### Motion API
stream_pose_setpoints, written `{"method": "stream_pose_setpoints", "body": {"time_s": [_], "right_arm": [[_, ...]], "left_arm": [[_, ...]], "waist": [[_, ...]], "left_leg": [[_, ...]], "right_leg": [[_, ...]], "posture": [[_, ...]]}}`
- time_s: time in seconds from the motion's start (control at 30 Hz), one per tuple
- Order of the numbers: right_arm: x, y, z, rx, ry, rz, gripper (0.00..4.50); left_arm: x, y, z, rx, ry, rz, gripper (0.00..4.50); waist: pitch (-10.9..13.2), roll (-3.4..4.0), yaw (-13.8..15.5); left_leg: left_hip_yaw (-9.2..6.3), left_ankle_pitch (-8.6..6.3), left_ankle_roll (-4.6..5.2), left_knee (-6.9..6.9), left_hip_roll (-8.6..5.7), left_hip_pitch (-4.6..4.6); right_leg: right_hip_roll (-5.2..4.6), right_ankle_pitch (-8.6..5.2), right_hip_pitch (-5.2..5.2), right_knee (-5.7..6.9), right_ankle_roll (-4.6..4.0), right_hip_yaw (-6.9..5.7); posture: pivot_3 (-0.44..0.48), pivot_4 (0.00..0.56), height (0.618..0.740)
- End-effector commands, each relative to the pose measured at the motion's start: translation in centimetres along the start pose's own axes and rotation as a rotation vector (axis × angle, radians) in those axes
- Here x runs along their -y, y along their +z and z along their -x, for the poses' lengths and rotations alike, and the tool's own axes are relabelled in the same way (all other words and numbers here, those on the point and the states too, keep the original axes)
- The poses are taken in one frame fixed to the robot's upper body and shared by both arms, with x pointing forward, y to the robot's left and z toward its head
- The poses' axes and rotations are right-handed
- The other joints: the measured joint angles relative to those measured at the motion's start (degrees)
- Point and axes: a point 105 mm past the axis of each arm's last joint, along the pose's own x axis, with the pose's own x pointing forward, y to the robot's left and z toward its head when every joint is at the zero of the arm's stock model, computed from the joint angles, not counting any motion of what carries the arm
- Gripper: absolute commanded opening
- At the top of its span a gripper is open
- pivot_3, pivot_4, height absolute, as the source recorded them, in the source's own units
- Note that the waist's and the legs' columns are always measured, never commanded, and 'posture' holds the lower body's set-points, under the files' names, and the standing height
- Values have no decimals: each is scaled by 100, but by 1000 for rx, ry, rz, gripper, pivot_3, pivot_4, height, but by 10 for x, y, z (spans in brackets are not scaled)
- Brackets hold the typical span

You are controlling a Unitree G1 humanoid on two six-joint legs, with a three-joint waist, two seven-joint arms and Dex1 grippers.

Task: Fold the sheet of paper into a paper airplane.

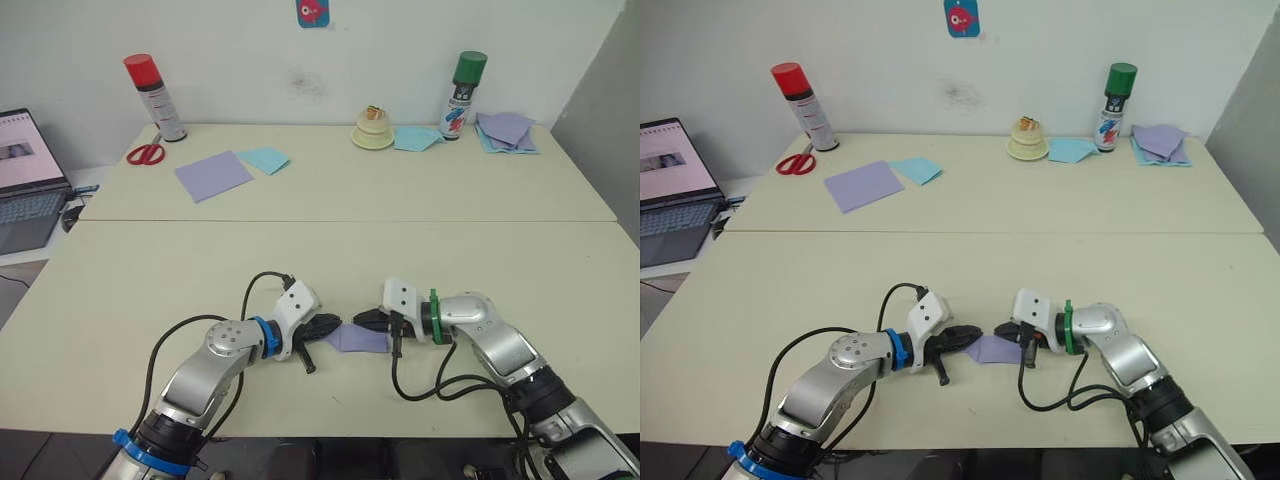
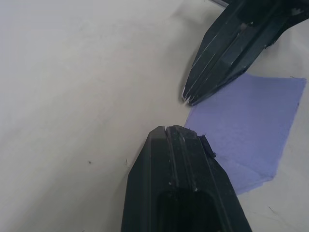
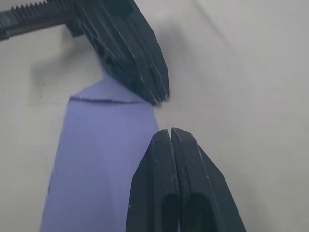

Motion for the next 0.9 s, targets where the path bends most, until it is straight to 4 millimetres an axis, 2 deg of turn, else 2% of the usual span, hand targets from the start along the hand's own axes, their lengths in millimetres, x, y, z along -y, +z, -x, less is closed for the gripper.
{"method": "stream_pose_setpoints", "body": {"time_s": [0.03, 0.13, 0.23, 0.33, 0.47, 0.57, 0.7, 0.83, 0.9], "right_arm": [[-1, -31, 24, -110, -12, -32, 46], [2, -33, 39, -100, -25, -29, 46], [8, -11, 45, 28, -55, -44, 46], [11, 12, 43, 151, -61, -52, 46], [1, 19, 32, 194, -22, -77, 46], [-14, 16, 13, 162, 42, -51, 46], [-20, -4, -4, 27, 74, -24, 46], [-15, -15, -9, -31, 72, -3, 46], [-14, -19, -8, -45, 78, 9, 46]], "left_arm": [[7, -36, 0, -126, -13, 63, 0], [6, -37, 0, -128, -13, 64, 0], [6, -37, -1, -128, -13, 62, 0], [6, -35, -2, -123, -14, 62, 0], [7, -34, -4, -120, -17, 60, 0], [8, -34, -3, -118, -17, 59, 0], [7, -32, -2, -112, -11, 55, 0], [6, -34, -1, -122, 6, 56, 0], [1, -40, 7, -131, 47, 71, 0]], "waist": [[-8, 3, 0], [-21, 1, -4], [-21, 0, -5], [-20, 1, -12], [-19, 1, -10], [-19, 1, -10], [-19, 2, -10], [-23, 1, -20], [-26, 2, -22]], "left_leg": [[-1, 0, 1, 0, 0, 2], [-1, -3, 5, -2, 1, 4], [1, -4, 7, -1, 3, 4], [3, -4, 7, -2, 4, 1], [1, -4, 7, -2, 4, 0], [1, -4, 7, -2, 3, 0], [0, -4, 7, -3, 3, 0], [2, -4, 7, -1, 5, 9], [1, -4, 7, -2, 6, 13]], "right_leg": [[0, 1, 0, -6, 1, -1], [0, 2, 7, -19, 3, -2], [0, 3, 19, -22, 5, -1], [0, 3, 17, -21, 5, 2], [0, 3, 16, -22, 5, 1], [1, 3, 15, -24, 5, 1], [1, 3, 1, -24, 5, 0], [2, 6, 2, -23, 8, 0], [3, 6, 3, -23, 8, -1]], "posture": [[0, 150, 740], [0, 150, 740], [0, 150, 740], [0, 150, 740], [0, 150, 740], [0, 150, 740], [0, 150, 740], [0, 150, 740], [0, 150, 740]]}}
